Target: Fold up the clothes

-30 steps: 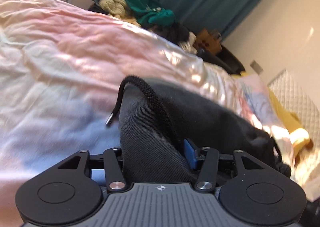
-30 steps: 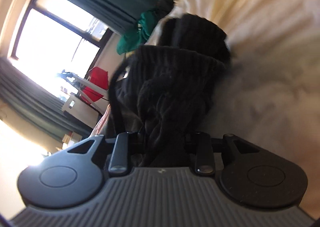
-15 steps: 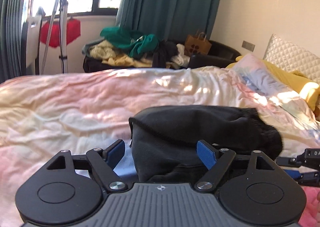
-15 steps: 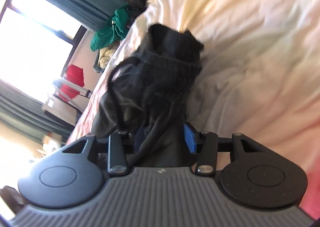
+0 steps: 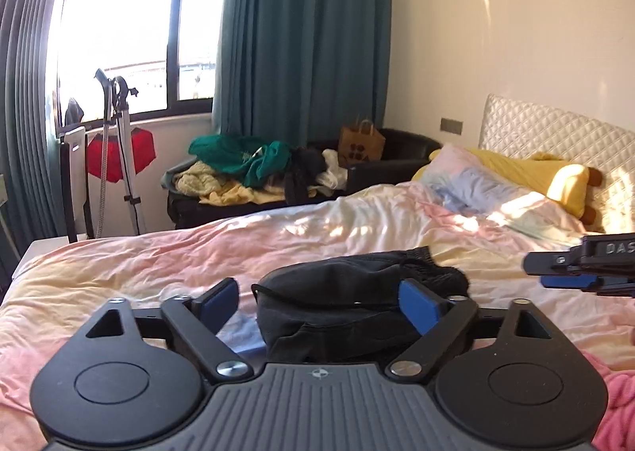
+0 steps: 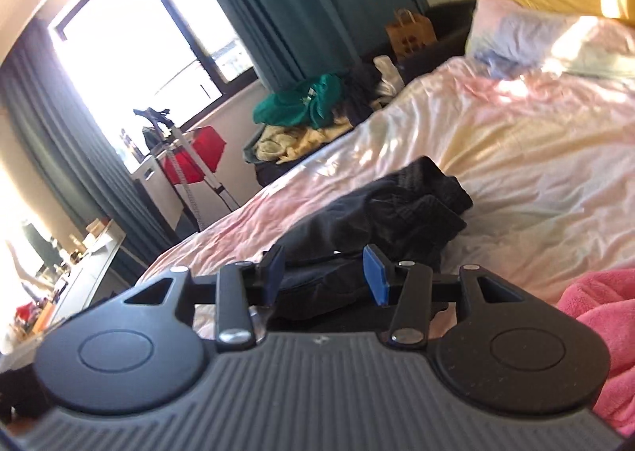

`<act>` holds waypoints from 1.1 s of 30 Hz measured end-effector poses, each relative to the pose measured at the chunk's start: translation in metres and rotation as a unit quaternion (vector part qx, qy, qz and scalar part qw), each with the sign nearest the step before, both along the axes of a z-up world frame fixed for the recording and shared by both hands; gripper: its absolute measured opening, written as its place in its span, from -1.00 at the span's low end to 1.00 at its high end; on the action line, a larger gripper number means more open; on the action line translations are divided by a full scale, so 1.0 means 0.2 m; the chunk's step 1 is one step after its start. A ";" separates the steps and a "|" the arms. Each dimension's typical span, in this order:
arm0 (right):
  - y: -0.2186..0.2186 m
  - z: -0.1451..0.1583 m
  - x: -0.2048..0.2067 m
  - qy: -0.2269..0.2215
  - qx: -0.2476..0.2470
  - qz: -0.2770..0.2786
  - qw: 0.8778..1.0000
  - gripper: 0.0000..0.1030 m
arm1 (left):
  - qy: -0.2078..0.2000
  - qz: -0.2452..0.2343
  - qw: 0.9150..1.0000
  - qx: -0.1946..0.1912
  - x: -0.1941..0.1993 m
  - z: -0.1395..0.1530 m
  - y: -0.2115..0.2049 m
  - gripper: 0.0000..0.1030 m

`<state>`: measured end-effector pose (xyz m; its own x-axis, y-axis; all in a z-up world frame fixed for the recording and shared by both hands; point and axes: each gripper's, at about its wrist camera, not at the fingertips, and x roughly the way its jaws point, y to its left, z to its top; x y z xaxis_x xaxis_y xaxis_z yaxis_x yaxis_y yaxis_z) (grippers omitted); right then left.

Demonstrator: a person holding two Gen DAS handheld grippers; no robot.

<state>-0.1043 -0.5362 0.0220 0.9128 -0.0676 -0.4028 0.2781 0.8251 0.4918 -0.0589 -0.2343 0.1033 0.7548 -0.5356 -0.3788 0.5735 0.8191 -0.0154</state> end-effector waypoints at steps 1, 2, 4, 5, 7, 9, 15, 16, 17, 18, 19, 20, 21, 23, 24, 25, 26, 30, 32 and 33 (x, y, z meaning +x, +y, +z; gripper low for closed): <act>0.05 0.02 -0.04 -0.007 -0.013 0.003 1.000 0.01 | -0.005 0.003 1.000 -0.008 -0.06 0.02 0.03 0.99; 0.10 0.05 -0.08 -0.012 -0.028 0.005 1.000 0.17 | -0.010 0.004 1.000 -0.012 -0.12 0.03 0.06 0.99; 0.20 0.09 -0.15 -0.022 -0.059 0.005 0.998 0.37 | -0.022 0.014 1.000 -0.006 -0.21 0.05 0.11 0.99; 0.25 0.10 -0.17 -0.027 -0.074 0.004 0.997 0.51 | -0.031 0.021 0.999 0.000 -0.24 0.05 0.13 1.00; 0.34 0.10 -0.20 -0.032 -0.103 0.000 0.994 0.60 | -0.046 0.039 0.998 0.011 -0.30 0.05 0.16 1.00; 0.43 0.10 -0.21 -0.026 -0.137 0.005 0.990 0.90 | -0.047 0.046 0.998 0.006 -0.32 0.04 0.21 1.00; 0.58 -0.01 -0.21 -0.044 -0.187 -0.012 0.981 1.00 | -0.047 0.058 0.997 -0.018 -0.34 -0.04 0.30 1.00; 0.59 -0.04 -0.20 -0.044 -0.185 -0.011 0.982 1.00 | -0.045 0.059 0.997 -0.020 -0.33 -0.06 0.31 1.00; 0.60 -0.07 -0.19 -0.042 -0.184 -0.010 0.982 1.00 | -0.042 0.059 0.997 -0.019 -0.32 -0.09 0.32 1.00; 0.60 -0.10 -0.17 -0.040 -0.183 -0.012 0.982 1.00 | -0.041 0.058 0.997 -0.019 -0.31 -0.11 0.32 1.00; 0.61 -0.13 -0.16 -0.037 -0.184 -0.014 0.982 1.00 | -0.038 0.058 0.997 -0.018 -0.30 -0.14 0.33 1.00; 0.61 -0.16 -0.16 -0.036 -0.185 -0.016 0.982 1.00 | -0.034 0.060 0.998 -0.015 -0.29 -0.17 0.33 1.00; 0.62 -0.19 -0.15 -0.035 -0.187 -0.018 0.982 1.00 | -0.029 0.062 0.998 -0.011 -0.28 -0.20 0.32 1.00; 0.63 -0.23 -0.13 -0.031 -0.193 -0.020 0.981 1.00 | -0.022 0.071 0.997 -0.009 -0.26 -0.26 0.32 1.00; 0.64 -0.24 -0.12 -0.024 -0.198 -0.021 0.980 1.00 | -0.020 0.071 0.997 -0.006 -0.25 -0.28 0.32 1.00; 0.65 -0.25 -0.12 -0.022 -0.204 -0.022 0.979 1.00 | -0.021 0.071 0.997 -0.002 -0.26 -0.30 0.32 1.00; 0.65 -0.25 -0.12 -0.025 -0.208 -0.023 0.978 1.00 | -0.021 0.073 0.997 0.000 -0.25 -0.31 0.31 1.00; 0.70 -0.26 -0.13 -0.031 -0.235 -0.027 0.971 1.00 | -0.015 0.073 0.997 0.007 -0.23 -0.34 0.28 1.00; 0.73 -0.27 -0.13 -0.029 -0.255 -0.032 0.966 1.00 | -0.020 0.068 0.997 0.015 -0.24 -0.34 0.26 1.00; 0.74 -0.27 -0.14 -0.029 -0.265 -0.039 0.963 1.00 | -0.023 0.069 0.997 0.019 -0.24 -0.34 0.26 1.00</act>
<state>-0.1319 -0.3885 -0.0328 0.9170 -0.3184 -0.2404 0.3334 0.9425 0.0234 -0.1066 -0.1831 0.0345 0.8372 -0.4120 -0.3597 0.4552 0.8895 0.0407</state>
